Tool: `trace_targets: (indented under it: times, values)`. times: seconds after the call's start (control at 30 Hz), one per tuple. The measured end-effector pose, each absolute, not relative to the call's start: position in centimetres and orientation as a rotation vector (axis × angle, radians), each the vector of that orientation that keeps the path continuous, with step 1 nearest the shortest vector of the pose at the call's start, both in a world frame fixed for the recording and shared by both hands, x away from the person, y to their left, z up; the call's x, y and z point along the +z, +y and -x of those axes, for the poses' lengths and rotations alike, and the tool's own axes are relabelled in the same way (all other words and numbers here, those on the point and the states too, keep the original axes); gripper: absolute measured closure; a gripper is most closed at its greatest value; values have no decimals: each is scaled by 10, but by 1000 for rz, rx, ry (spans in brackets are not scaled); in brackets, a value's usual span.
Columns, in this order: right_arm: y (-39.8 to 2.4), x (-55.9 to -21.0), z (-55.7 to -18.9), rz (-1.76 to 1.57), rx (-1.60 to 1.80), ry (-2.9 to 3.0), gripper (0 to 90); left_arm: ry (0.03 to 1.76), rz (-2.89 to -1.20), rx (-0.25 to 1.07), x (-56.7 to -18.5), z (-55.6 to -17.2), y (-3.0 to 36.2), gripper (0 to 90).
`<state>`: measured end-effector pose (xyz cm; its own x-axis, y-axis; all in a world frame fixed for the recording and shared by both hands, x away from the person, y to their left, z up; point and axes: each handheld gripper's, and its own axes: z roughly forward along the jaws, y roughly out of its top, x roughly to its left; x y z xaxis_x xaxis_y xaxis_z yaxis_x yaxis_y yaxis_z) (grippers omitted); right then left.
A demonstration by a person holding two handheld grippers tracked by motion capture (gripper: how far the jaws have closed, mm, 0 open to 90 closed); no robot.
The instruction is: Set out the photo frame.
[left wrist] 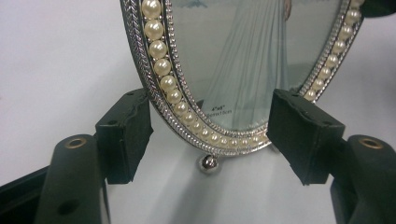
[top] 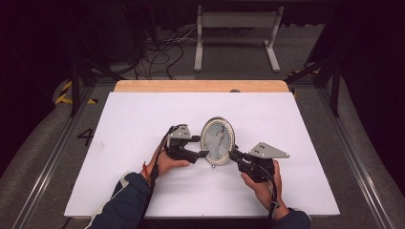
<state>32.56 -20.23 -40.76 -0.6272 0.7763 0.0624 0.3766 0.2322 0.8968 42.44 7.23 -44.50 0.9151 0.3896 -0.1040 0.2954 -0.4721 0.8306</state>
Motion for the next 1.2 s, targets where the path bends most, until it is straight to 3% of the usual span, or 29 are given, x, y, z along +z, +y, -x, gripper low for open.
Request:
trace_targets:
  times: [0.17, 0.27, 0.43, 0.67, 1.2]
  values:
    - [-202, -407, -329, -1071, 1363, 2105, 821, 512, -2109, 148, -447, -420, 76, 389]
    - [-201, -406, -328, -1070, 1350, 2099, 822, 535, -2087, 172, -446, -421, 77, 334]
    - [-201, -406, -326, -1078, 1354, 2084, 832, 554, -2052, 191, -444, -426, 75, 325]
    - [-201, -407, -325, -1108, 1363, 2071, 839, 525, -2068, 144, -447, -430, 64, 431]
    - [-206, -408, -336, -1131, 1366, 2072, 841, 475, -2136, 112, -441, -419, 78, 416]
